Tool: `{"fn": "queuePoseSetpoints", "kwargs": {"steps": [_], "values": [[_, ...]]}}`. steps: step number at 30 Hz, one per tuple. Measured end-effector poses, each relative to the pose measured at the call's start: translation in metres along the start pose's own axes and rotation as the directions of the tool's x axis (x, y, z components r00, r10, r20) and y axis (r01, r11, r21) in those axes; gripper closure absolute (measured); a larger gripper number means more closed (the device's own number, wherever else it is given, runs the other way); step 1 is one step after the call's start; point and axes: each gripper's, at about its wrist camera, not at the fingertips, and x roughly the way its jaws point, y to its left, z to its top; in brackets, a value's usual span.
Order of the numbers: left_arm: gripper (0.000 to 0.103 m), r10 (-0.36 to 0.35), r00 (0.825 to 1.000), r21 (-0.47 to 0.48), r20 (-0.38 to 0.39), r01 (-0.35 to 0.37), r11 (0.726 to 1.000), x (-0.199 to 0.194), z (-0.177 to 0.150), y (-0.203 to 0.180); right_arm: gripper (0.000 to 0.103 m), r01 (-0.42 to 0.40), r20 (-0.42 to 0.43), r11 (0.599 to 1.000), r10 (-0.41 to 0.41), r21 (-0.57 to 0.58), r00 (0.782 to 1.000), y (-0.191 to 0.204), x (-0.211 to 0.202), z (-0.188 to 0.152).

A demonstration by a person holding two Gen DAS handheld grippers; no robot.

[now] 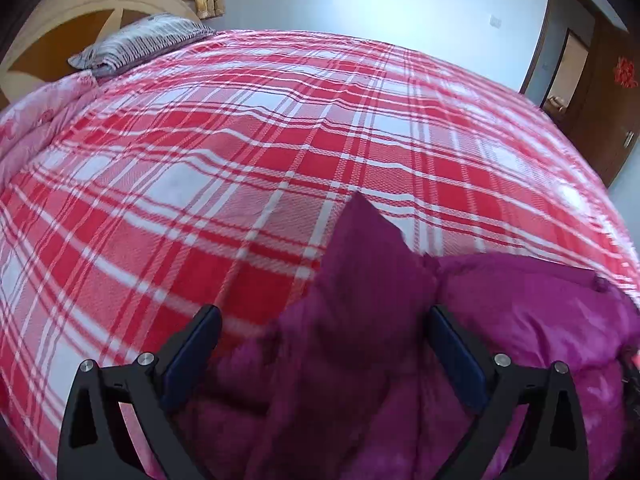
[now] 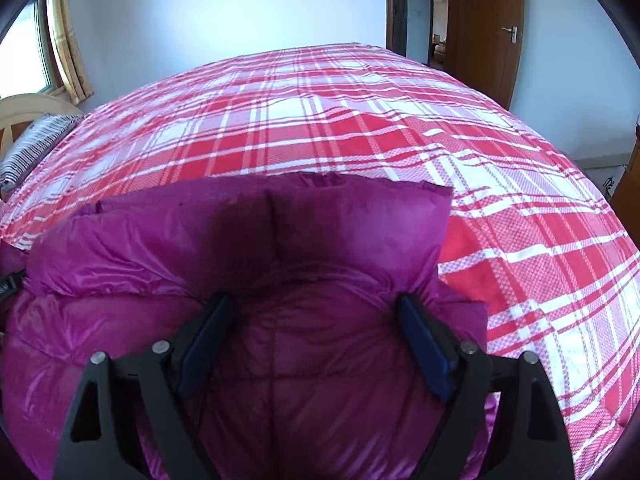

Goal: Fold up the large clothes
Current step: 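Grasp the jacket edge with the left tool and lift it while the right tool holds the bundle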

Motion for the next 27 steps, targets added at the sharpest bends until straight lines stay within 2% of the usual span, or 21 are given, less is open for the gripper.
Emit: {"fn": "queuePoseSetpoints", "kwargs": {"steps": [2,3,7,10,13,15,17,19,20,21,22,24,26,27], "values": [[0.001,-0.08,0.996,0.013,0.038,0.079,0.997,-0.031,-0.01,0.009,0.015,-0.017,-0.001,1.0,0.017,0.01,1.0,0.0,0.0,0.0],[0.001,-0.099,0.992,0.036,0.073,0.097,0.995,-0.05,-0.018,0.015,0.015,-0.024,0.002,1.0,0.024,0.015,1.0,-0.001,0.001,0.001],[0.001,-0.122,0.985,0.104,0.122,0.109,0.989,-0.095,-0.048,0.043,0.015,-0.031,0.008,0.999,0.031,0.018,0.999,-0.002,0.0,-0.001],[0.001,-0.157,0.982,0.091,0.1,0.149,0.985,-0.101,-0.069,0.074,0.014,-0.035,0.009,0.999,0.035,0.018,0.999,-0.002,0.0,-0.002],[0.001,-0.226,0.973,0.03,0.054,0.224,0.974,-0.09,-0.084,0.098,0.014,-0.038,0.012,0.999,0.038,0.018,0.999,-0.002,-0.001,-0.002],[0.001,-0.277,0.96,-0.012,0.032,0.277,0.961,-0.082,-0.093,0.105,0.014,-0.046,0.017,0.999,0.046,0.02,0.999,-0.002,-0.002,-0.003],[0.001,-0.301,0.952,-0.014,0.055,0.302,0.953,-0.082,-0.097,0.102,0.013,-0.066,0.022,0.997,0.065,0.03,0.998,-0.004,-0.003,-0.003],[0.012,-0.362,0.93,0.002,0.056,0.363,0.932,-0.082,-0.098,0.093,0.013,-0.088,0.03,0.995,0.087,0.045,0.996,-0.008,-0.004,-0.003],[0.031,-0.407,0.912,0.004,0.042,0.407,0.913,-0.079,-0.097,0.087,0.013,-0.09,0.031,0.995,0.089,0.046,0.996,-0.008,-0.004,-0.003],[0.044,-0.428,0.904,0.011,0.022,0.428,0.904,-0.074,-0.096,0.082,0.013,-0.088,0.031,0.995,0.087,0.044,0.996,-0.007,-0.004,-0.003],[0.046,-0.432,0.902,0.022,-0.001,0.432,0.902,-0.068,-0.094,0.077,0.013,-0.086,0.031,0.995,0.084,0.041,0.996,-0.007,-0.004,-0.003],[0.047,-0.426,0.905,0.037,0.001,0.426,0.904,-0.061,-0.092,0.073,0.013,-0.086,0.032,0.995,0.085,0.041,0.996,-0.007,-0.005,-0.003],[0.058,-0.431,0.902,0.034,0.004,0.431,0.902,-0.06,-0.09,0.072,0.013,-0.094,0.036,0.995,0.092,0.043,0.995,-0.007,-0.005,-0.003],[0.07,-0.443,0.896,0.037,0.0,0.443,0.896,-0.059,-0.091,0.071,0.013,-0.1,0.038,0.994,0.098,0.045,0.994,-0.008,-0.006,-0.003]]}}
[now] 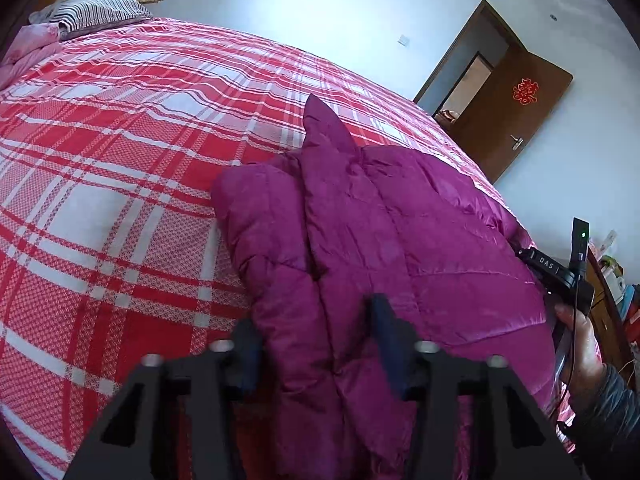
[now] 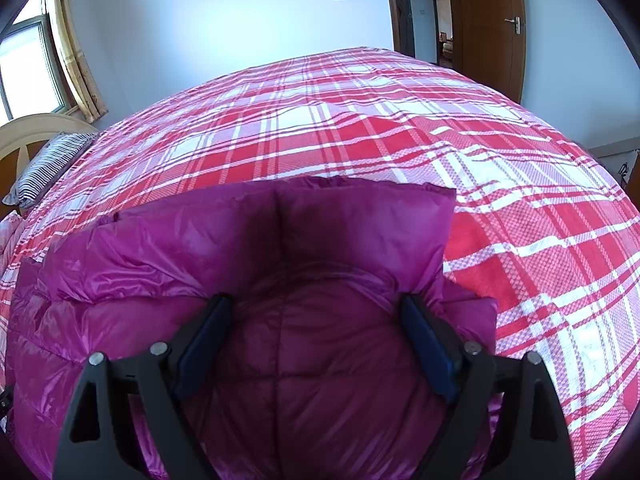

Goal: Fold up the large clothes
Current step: 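Grasp the jacket edge with the left tool and lift it while the right tool holds the bundle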

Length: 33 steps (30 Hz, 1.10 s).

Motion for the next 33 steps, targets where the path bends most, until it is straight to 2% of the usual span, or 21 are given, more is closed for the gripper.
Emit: {"fn": "queuePoseSetpoints", "kwargs": {"steps": [3,5,8,10,12,14,16,21,25,29,33], "values": [[0.079,-0.024,1.0,0.016,0.001,0.024,1.0,0.002,-0.002,-0.002,0.017,-0.014,0.016,1.0,0.014,-0.009,1.0,0.001,-0.01,0.001],[0.082,-0.035,0.999,0.02,0.01,0.035,0.999,0.002,-0.003,-0.002,0.018,-0.021,0.026,0.999,0.022,-0.039,0.999,0.009,-0.028,0.0],[0.086,-0.061,0.998,0.011,0.025,0.061,0.998,-0.005,-0.006,0.002,0.018,-0.137,0.031,0.985,0.141,-0.104,0.989,0.03,-0.062,-0.011],[0.088,-0.081,0.996,0.004,0.039,0.081,0.997,-0.011,-0.007,0.003,0.018,-0.18,0.02,0.959,0.189,-0.218,0.982,0.056,-0.077,-0.027],[0.09,-0.106,0.992,0.007,0.067,0.106,0.994,-0.018,-0.006,0.001,0.02,-0.183,-0.027,0.942,0.183,-0.282,0.983,0.073,-0.076,-0.043],[0.09,-0.135,0.985,0.029,0.104,0.133,0.991,-0.032,-0.006,-0.007,0.018,-0.131,-0.111,0.941,0.1,-0.312,0.989,0.085,-0.054,-0.059],[0.091,-0.173,0.975,0.048,0.138,0.168,0.985,-0.045,0.0,-0.019,0.014,-0.082,-0.079,0.932,0.058,-0.354,0.995,0.091,-0.045,-0.068],[0.091,-0.252,0.95,0.16,0.185,0.224,0.961,-0.073,0.023,-0.077,0.013,-0.095,-0.092,0.93,0.067,-0.354,0.994,0.089,-0.039,-0.07],[0.091,-0.332,0.927,0.254,0.174,0.283,0.925,-0.083,0.04,-0.138,0.011,-0.137,-0.079,0.932,0.117,-0.336,0.99,0.081,-0.04,-0.068],[0.09,-0.396,0.909,0.347,0.128,0.333,0.877,-0.072,0.049,-0.209,0.011,-0.193,-0.078,0.93,0.177,-0.313,0.981,0.071,-0.04,-0.066],[0.09,-0.427,0.901,0.419,0.076,0.36,0.834,-0.04,0.046,-0.257,0.014,-0.232,-0.086,0.932,0.216,-0.277,0.972,0.049,-0.046,-0.057]]}}
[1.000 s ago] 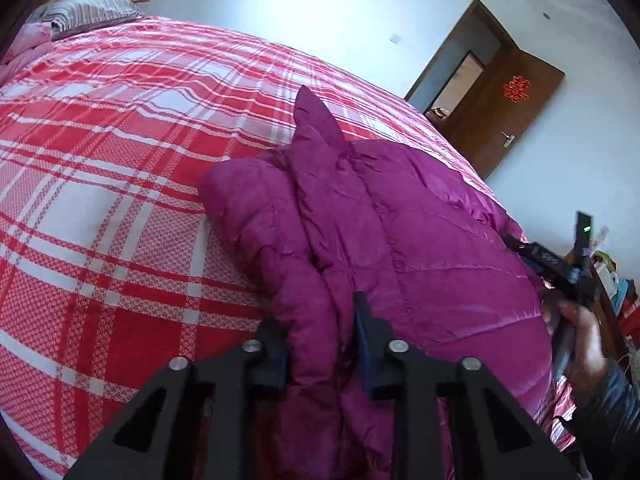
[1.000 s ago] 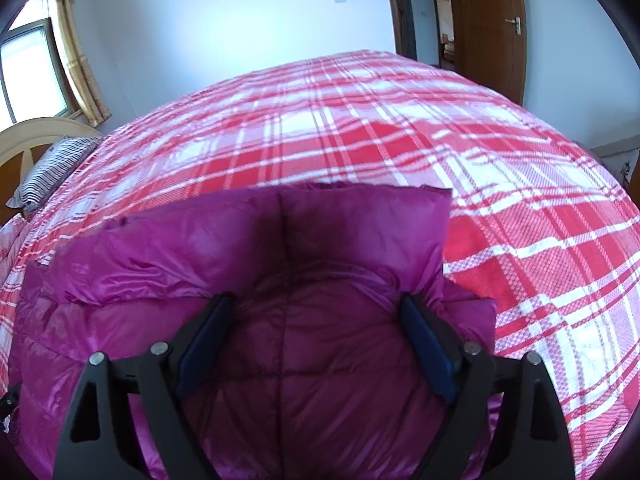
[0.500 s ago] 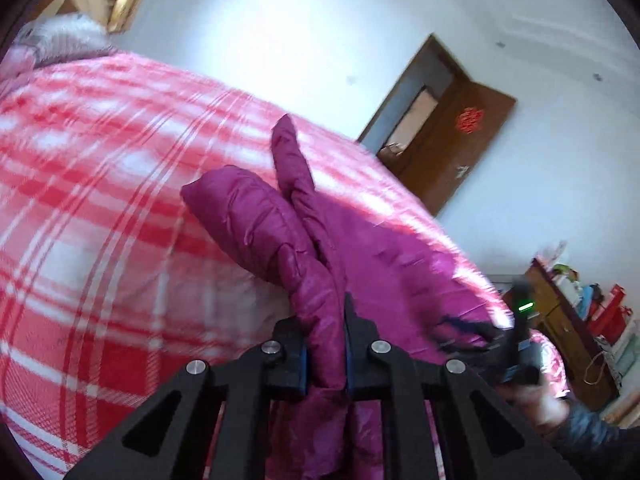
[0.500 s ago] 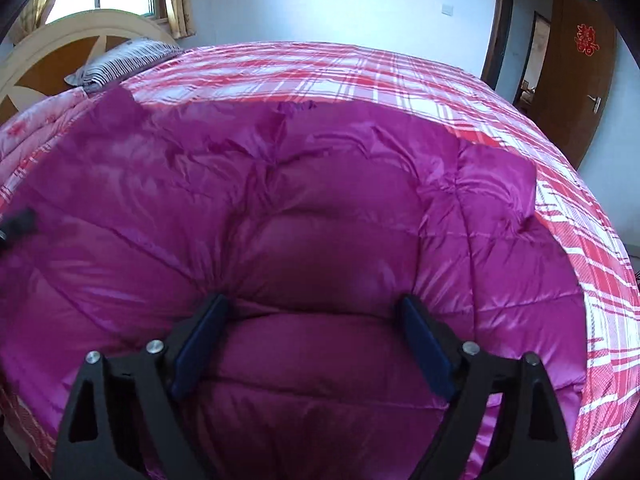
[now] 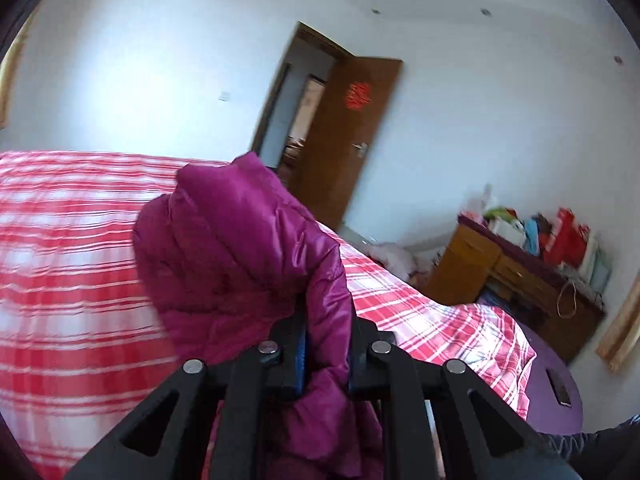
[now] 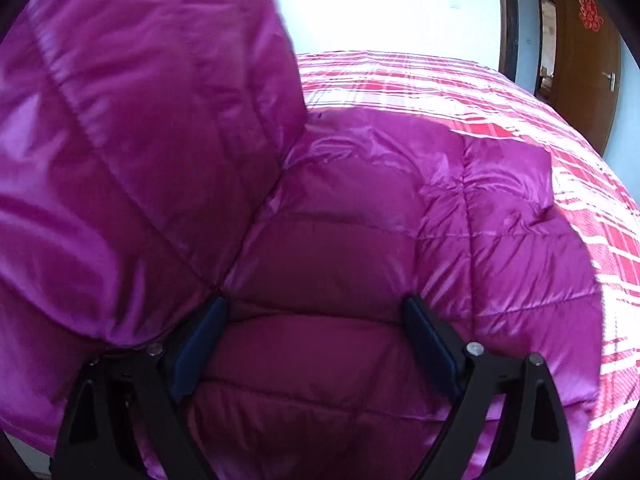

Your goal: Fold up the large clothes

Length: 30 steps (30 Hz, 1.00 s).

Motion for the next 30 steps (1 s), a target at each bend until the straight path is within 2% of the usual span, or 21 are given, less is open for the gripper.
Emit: {"fn": "queuePoseSetpoints", "kwargs": {"steps": [4,8,10,12,15,18,19,20,21,22,23,24,25,27,29,30], "values": [[0.088,-0.072,0.996,0.008,-0.05,0.073,0.997,0.052,-0.016,-0.02,0.014,-0.045,0.051,0.992,0.04,0.121,0.998,-0.05,-0.039,-0.006],[0.086,-0.105,0.984,0.022,-0.141,0.109,0.994,0.096,-0.049,-0.04,0.014,0.023,0.153,0.959,-0.069,0.284,0.986,-0.118,-0.09,-0.009],[0.084,-0.084,0.975,0.053,-0.204,0.097,0.994,0.116,-0.069,-0.047,0.014,-0.002,0.222,0.916,-0.095,0.4,0.971,-0.156,-0.116,-0.009],[0.083,-0.039,0.969,0.09,-0.243,0.063,0.994,0.13,-0.091,-0.049,0.014,-0.06,0.28,0.892,-0.077,0.448,0.957,-0.176,-0.132,-0.006],[0.082,-0.008,0.972,0.113,-0.233,0.035,0.993,0.132,-0.104,-0.047,0.019,-0.097,0.322,0.906,-0.045,0.411,0.946,-0.177,-0.143,0.007],[0.081,0.024,0.972,0.142,-0.235,0.01,0.99,0.125,-0.099,-0.055,0.028,-0.214,0.338,0.914,0.092,0.345,0.937,-0.162,-0.132,0.024],[0.081,0.034,0.973,0.154,-0.228,0.002,0.988,0.124,-0.094,-0.06,0.031,-0.234,0.313,0.917,0.13,0.323,0.941,-0.156,-0.123,0.031],[0.081,0.043,0.98,0.183,-0.193,-0.007,0.983,0.11,-0.089,-0.069,0.037,-0.209,0.267,0.929,0.128,0.304,0.955,-0.149,-0.113,0.037],[0.078,0.056,0.986,0.214,-0.159,-0.021,0.977,0.096,-0.086,-0.074,0.039,-0.161,0.224,0.942,0.096,0.295,0.97,-0.146,-0.1,0.041],[0.074,0.07,0.99,0.242,-0.126,-0.038,0.969,0.08,-0.082,-0.08,0.039,-0.126,0.197,0.947,0.068,0.297,0.978,-0.143,-0.094,0.04],[0.056,0.072,0.994,0.256,-0.086,-0.048,0.965,0.062,-0.077,-0.083,0.039,-0.089,0.165,0.947,0.039,0.31,0.985,-0.143,-0.085,0.041],[0.027,0.076,0.997,0.267,-0.029,-0.065,0.962,0.042,-0.073,-0.083,0.039,-0.063,0.14,0.944,0.018,0.323,0.99,-0.146,-0.079,0.041],[0.007,0.101,0.994,0.274,0.043,-0.109,0.956,0.023,-0.071,-0.079,0.039,-0.047,0.124,0.944,0.007,0.327,0.992,-0.147,-0.076,0.038],[0.005,0.182,0.975,0.29,0.123,-0.211,0.934,0.007,-0.072,-0.064,0.039,0.025,0.085,0.95,-0.054,0.312,0.995,-0.146,-0.075,0.03],[0.005,0.257,0.962,0.27,0.088,-0.271,0.924,0.012,-0.075,-0.037,0.039,0.078,0.052,0.95,-0.098,0.302,0.994,-0.147,-0.077,0.02],[0.005,0.312,0.948,0.23,0.058,-0.317,0.92,0.019,-0.08,-0.018,0.039,0.096,0.039,0.947,-0.114,0.307,0.993,-0.15,-0.078,0.018]]}}
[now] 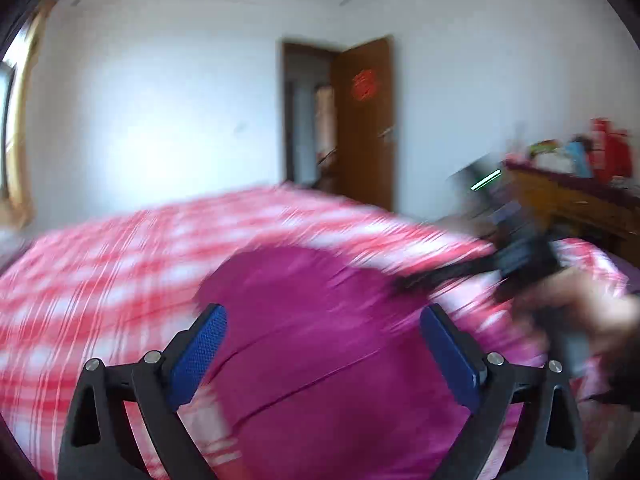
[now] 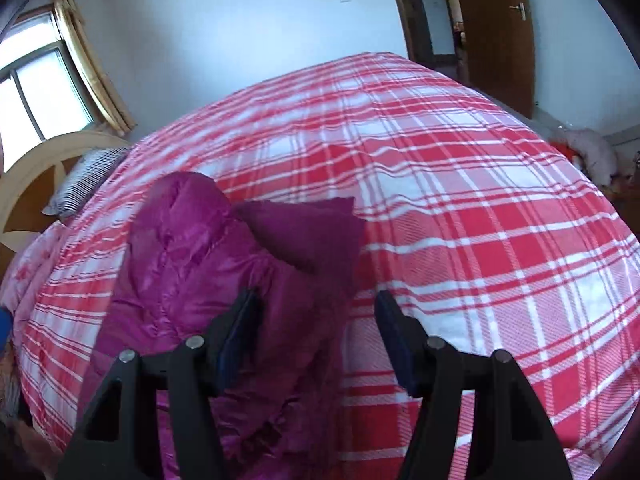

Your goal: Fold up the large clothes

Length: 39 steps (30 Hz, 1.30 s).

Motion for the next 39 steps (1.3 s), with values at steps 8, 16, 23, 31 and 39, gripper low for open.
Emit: {"fn": "queuePoseSetpoints", "kwargs": {"steps": [8,16,23,31,39], "values": [[0.005,0.001,0.99,-0.159,-0.14,-0.023,0.987,0.049,-0.031,0.011,0.033,-0.013,0.12,0.996,0.002,0.094,0.993,0.042,-0.06,0.031],[0.005,0.115,0.987,-0.14,-0.109,-0.129,0.982,0.032,-0.008,0.029,0.031,-0.279,0.206,0.936,0.235,0.215,0.95,0.077,-0.02,0.04],[0.005,0.229,0.965,-0.209,-0.124,-0.251,0.945,0.065,0.044,0.044,0.03,0.015,0.177,0.967,-0.062,0.254,0.982,0.041,0.021,0.016],[0.004,0.371,0.853,-0.033,-0.368,-0.411,0.911,0.166,0.029,0.023,0.025,0.122,0.176,0.976,-0.154,0.181,0.972,0.02,0.033,0.005],[0.001,0.191,0.853,-0.245,-0.485,-0.343,0.907,0.187,0.001,0.055,0.018,0.11,0.081,0.968,-0.131,0.227,0.988,-0.001,0.065,0.0]]}}
